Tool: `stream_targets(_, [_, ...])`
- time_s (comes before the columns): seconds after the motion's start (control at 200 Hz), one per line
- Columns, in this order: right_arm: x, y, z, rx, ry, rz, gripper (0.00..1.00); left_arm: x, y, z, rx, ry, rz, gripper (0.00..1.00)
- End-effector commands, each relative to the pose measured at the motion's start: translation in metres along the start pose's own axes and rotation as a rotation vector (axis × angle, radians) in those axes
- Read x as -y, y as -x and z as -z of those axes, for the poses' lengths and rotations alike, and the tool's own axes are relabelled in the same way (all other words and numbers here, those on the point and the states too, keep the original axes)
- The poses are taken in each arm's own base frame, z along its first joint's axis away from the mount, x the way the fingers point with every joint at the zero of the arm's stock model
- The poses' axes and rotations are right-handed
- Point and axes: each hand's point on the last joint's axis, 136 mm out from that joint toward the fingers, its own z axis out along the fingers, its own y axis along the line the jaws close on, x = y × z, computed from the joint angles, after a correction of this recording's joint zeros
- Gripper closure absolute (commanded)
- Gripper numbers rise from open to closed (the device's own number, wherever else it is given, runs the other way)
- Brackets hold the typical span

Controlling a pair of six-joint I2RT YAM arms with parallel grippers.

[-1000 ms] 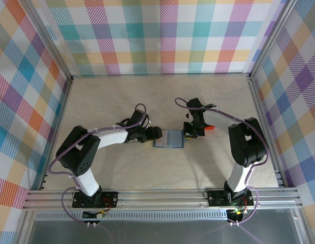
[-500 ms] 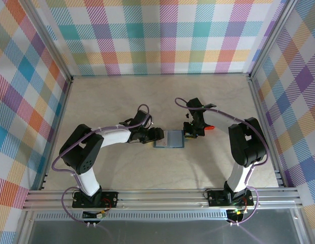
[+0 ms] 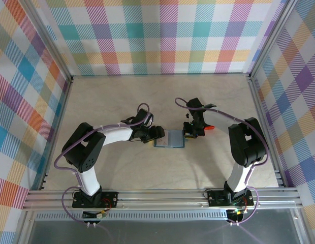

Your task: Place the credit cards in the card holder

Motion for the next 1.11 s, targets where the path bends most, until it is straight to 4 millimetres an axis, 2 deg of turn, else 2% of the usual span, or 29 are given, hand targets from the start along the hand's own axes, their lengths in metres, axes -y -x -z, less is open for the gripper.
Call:
stream_targets(0.0, [-0.002, -0.003, -0.001, -0.017, 0.022, 0.014, 1.00, 0.015, -0.004, -0.002, -0.042, -0.048, 0.025, 0.36])
stream_targets(0.2, [-0.003, -0.004, -0.004, -0.022, 0.037, 0.022, 1.00, 0.048, 0.003, 0.012, -0.023, -0.184, 0.017, 0.36])
stream_targets(0.38, [-0.008, -0.003, -0.006, -0.025, 0.067, 0.026, 1.00, 0.069, 0.013, 0.027, 0.018, -0.259, 0.013, 0.36])
stream_targets(0.59, [-0.021, -0.002, -0.004, -0.013, 0.138, 0.047, 1.00, 0.091, 0.018, 0.034, 0.021, -0.340, 0.016, 0.36])
stream_targets(0.9, [-0.027, -0.001, 0.002, -0.004, 0.168, 0.060, 1.00, 0.089, 0.014, 0.027, 0.006, -0.335, 0.027, 0.37])
stream_targets(1.1, [-0.027, 0.000, 0.002, -0.001, 0.168, 0.060, 1.00, 0.080, 0.010, 0.021, -0.005, -0.301, 0.024, 0.46])
